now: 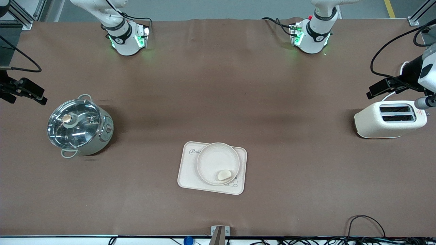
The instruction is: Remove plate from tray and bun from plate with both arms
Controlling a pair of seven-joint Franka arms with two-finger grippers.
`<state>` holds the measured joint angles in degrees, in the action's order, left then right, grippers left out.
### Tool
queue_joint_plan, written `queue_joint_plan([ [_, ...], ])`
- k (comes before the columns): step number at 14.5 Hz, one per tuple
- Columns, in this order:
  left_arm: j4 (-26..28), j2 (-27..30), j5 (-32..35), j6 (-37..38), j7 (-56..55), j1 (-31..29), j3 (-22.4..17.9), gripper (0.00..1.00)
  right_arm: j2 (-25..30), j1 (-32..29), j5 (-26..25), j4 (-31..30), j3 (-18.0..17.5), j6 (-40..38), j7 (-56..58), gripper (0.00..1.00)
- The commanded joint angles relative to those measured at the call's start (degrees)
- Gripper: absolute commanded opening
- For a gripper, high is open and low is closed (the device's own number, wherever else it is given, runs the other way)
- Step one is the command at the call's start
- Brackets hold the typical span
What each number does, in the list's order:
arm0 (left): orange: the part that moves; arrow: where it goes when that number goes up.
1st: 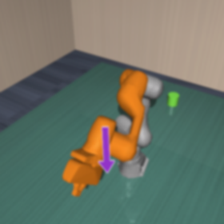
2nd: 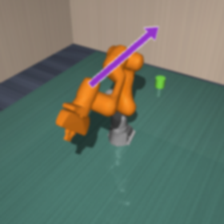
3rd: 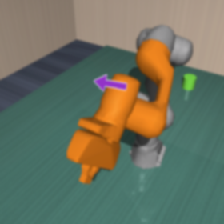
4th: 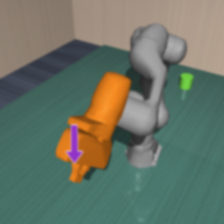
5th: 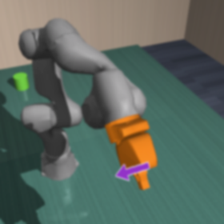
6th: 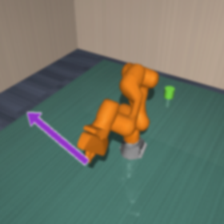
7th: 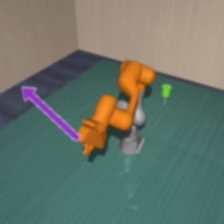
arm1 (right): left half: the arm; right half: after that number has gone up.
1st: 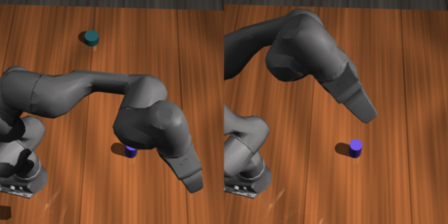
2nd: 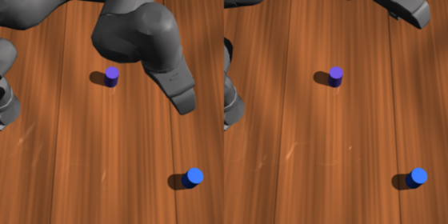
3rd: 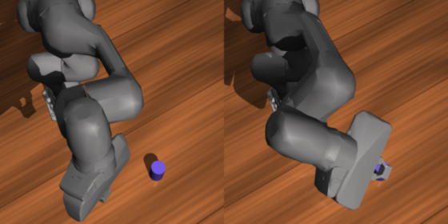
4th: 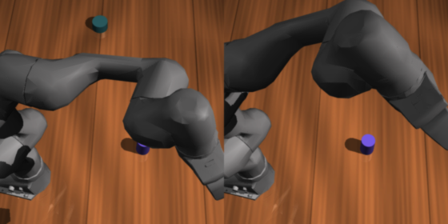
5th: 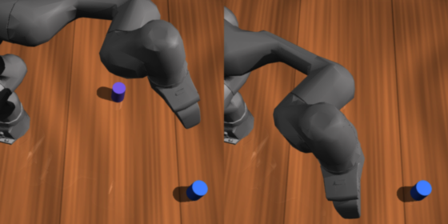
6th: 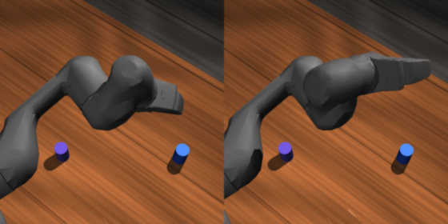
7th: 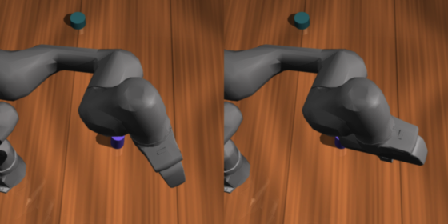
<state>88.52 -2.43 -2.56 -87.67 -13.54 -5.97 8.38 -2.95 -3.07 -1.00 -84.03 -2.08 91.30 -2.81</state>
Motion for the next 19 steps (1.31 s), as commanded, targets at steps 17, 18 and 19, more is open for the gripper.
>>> queue_joint_plan([
  [17,-0.5,-9.9,-5.0,-10.1,-2.5,3.0,0.5,1.00,0.4,0.3,0.9,-0.7,0.0,-0.3,-0.6,1.00],
  [18,-0.5,-12.5,-4.9,-13.3,-5.2,4.4,0.7,1.00,0.4,0.3,0.9,-0.7,-0.1,-0.3,-0.6,1.00],
  [19,-0.5,-14.6,-4.6,-15.8,-7.7,6.5,0.6,1.00,0.4,0.3,0.8,-0.7,-0.1,-0.3,-0.5,1.00],
])
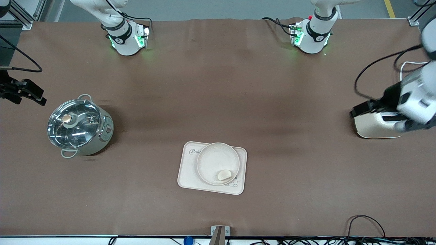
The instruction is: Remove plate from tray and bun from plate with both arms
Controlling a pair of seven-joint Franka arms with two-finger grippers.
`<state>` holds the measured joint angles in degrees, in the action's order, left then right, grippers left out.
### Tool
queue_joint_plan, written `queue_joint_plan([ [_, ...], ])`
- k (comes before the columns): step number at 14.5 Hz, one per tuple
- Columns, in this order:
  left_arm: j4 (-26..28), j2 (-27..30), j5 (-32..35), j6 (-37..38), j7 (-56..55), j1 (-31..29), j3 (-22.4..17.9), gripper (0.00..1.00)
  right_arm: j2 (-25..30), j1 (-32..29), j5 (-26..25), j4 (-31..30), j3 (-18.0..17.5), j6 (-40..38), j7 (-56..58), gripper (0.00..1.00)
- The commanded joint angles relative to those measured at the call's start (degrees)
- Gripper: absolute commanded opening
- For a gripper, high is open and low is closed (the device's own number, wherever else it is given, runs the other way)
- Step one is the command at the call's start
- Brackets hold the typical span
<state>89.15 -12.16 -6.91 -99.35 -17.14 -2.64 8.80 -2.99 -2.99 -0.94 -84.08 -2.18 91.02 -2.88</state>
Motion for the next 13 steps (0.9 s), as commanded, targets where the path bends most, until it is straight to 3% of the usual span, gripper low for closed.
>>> queue_joint_plan([
  [1,-1.2,-7.0,0.0,-6.8,-6.0,5.7,0.1,1.00,0.4,0.3,0.9,-0.6,0.0,-0.1,-0.5,1.00],
  [4,-0.9,-12.6,0.1,-13.6,-10.5,10.5,-0.1,1.00,0.3,0.4,0.9,-0.6,0.0,0.0,-0.5,1.00],
  [8,-1.3,-18.2,6.3,-20.7,-19.5,16.1,0.1,1.00,-0.3,0.2,0.9,-0.6,0.0,0.1,-0.5,1.00],
  [13,-1.5,-20.7,8.0,-23.2,-24.1,18.6,0.1,1.00,-1.6,0.4,0.3,-0.6,0.0,-0.8,0.3,1.00],
])
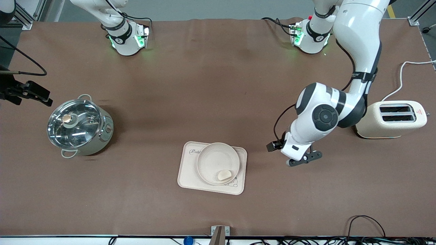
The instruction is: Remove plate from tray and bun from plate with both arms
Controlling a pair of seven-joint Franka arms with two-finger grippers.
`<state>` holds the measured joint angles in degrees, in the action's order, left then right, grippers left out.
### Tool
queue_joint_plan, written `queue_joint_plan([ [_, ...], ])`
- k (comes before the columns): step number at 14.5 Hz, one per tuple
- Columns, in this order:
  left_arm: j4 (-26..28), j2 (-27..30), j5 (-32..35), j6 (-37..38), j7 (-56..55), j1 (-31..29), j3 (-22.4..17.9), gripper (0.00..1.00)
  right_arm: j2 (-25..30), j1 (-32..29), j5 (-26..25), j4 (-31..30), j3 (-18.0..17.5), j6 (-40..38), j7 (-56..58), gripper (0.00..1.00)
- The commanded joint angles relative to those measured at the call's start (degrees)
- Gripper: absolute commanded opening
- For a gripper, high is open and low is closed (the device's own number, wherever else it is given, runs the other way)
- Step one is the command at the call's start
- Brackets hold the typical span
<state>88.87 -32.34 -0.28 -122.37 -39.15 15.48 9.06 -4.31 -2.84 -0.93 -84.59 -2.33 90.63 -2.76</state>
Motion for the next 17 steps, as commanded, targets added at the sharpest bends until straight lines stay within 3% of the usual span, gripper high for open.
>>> queue_joint_plan([
  [1,-1.2,-1.1,1.5,-0.2,-3.1,1.7,-0.3,1.00,-0.4,0.1,0.7,0.0,0.0,-0.5,0.2,1.00],
  [7,-1.5,-0.7,2.7,-0.8,-3.0,1.3,-0.4,1.00,-1.6,0.9,0.4,-0.1,0.1,-3.6,0.4,1.00],
  [10,-2.3,3.7,9.0,4.0,-2.8,0.5,-0.8,1.00,-1.7,0.9,0.9,-0.1,0.0,-3.9,-0.5,1.00],
  [12,-3.9,6.3,12.3,8.7,-2.9,0.2,-0.8,1.00,-1.9,2.5,4.7,-1.0,0.0,-3.9,-1.4,1.00],
  [17,-3.9,10.0,11.9,12.5,-2.5,-2.7,-0.2,1.00,-4.1,7.9,13.4,-6.5,0.0,4.0,-6.6,1.00],
])
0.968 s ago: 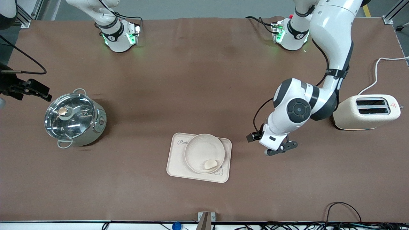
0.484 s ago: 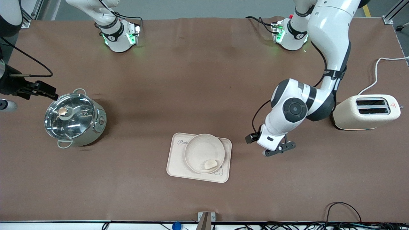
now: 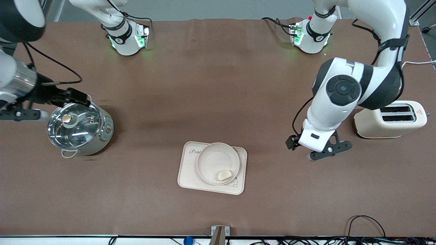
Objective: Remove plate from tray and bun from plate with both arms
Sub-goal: 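Reach the right gripper to the white plate rim and grasp it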
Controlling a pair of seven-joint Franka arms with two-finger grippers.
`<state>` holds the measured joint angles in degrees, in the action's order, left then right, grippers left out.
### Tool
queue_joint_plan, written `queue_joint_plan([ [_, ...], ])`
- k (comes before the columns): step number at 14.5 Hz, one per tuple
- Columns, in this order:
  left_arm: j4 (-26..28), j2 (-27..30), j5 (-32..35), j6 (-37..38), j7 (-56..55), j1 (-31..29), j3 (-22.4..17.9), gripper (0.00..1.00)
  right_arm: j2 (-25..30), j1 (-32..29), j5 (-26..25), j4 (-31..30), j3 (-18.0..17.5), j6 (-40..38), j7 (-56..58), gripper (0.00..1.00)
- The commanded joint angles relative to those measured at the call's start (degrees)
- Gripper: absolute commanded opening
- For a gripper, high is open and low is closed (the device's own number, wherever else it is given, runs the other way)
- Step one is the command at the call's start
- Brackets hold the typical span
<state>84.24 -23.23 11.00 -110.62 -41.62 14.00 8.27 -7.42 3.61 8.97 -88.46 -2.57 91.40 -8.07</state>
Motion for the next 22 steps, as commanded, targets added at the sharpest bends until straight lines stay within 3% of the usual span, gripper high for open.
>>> queue_joint_plan([
  [1,0.8,1.8,0.4,1.4,-0.1,-1.0,1.2,1.00,-2.8,2.3,6.5,-3.5,0.3,5.4,-1.5,1.00],
  [4,0.8,5.3,0.1,2.6,-0.1,-1.3,2.3,1.00,-8.8,8.4,11.4,-6.2,0.3,18.1,-8.7,1.00],
  [8,0.8,7.5,-0.5,3.7,0.0,-1.7,2.5,1.00,-20.6,16.0,18.9,-5.2,0.3,39.5,-15.1,1.00],
  [12,0.9,7.1,-1.5,6.4,0.8,-1.4,2.5,1.00,-32.1,20.0,19.2,-1.2,0.3,55.7,-15.1,1.00],
  [17,0.8,5.9,-11.5,5.6,10.7,-2.1,2.0,1.00,-42.7,23.7,18.9,5.3,0.4,66.9,-15.0,0.98],
  [18,0.8,5.2,-13.2,4.4,12.8,-3.1,2.0,1.00,-43.9,24.7,18.9,5.8,0.4,68.8,-15.0,0.93],
  [20,1.0,4.9,-15.6,2.0,14.2,-3.1,2.1,1.00,-45.4,26.2,18.8,6.2,0.4,70.1,-14.9,0.72],
  [22,1.5,4.7,-15.7,0.1,14.2,-2.6,2.4,1.00,-45.8,26.4,18.6,6.3,0.4,70.1,-14.2,0.46],
])
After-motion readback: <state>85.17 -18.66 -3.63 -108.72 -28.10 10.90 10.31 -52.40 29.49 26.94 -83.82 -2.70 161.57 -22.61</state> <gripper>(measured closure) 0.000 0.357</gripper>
